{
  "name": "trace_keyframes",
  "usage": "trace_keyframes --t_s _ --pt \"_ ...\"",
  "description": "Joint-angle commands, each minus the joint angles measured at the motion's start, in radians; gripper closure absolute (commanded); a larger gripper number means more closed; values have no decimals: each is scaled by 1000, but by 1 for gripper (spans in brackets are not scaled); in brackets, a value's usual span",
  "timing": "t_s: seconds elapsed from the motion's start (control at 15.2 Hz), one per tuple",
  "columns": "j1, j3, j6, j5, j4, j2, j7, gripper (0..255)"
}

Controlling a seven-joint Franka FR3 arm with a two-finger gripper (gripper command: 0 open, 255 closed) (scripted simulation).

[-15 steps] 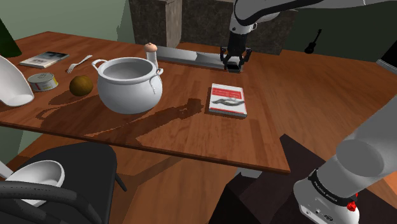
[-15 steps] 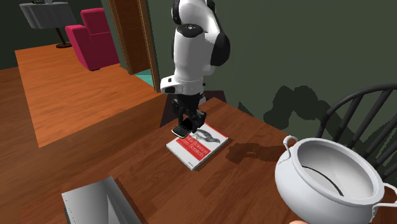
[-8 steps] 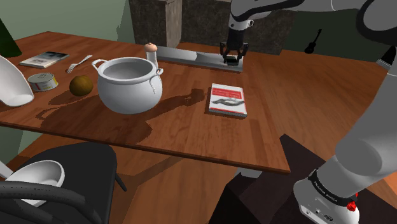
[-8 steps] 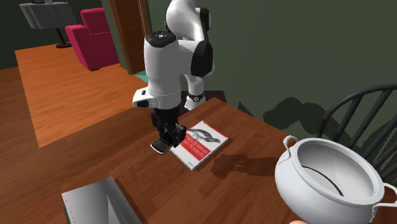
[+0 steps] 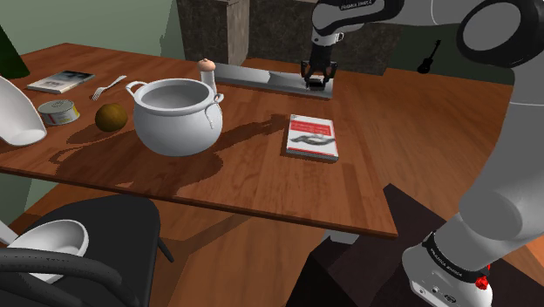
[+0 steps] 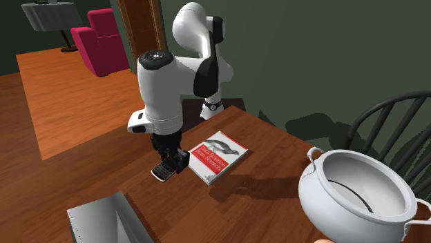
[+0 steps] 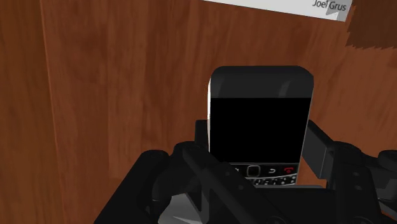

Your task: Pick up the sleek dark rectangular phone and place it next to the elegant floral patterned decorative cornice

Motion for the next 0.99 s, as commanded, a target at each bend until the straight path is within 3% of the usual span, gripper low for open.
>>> trace_keyframes --t_s 0.0,0.92 --pt "-1 -1 23 -2 -17 6 2 255" --pt "-1 -9 186 -20 -132 56 22 255"
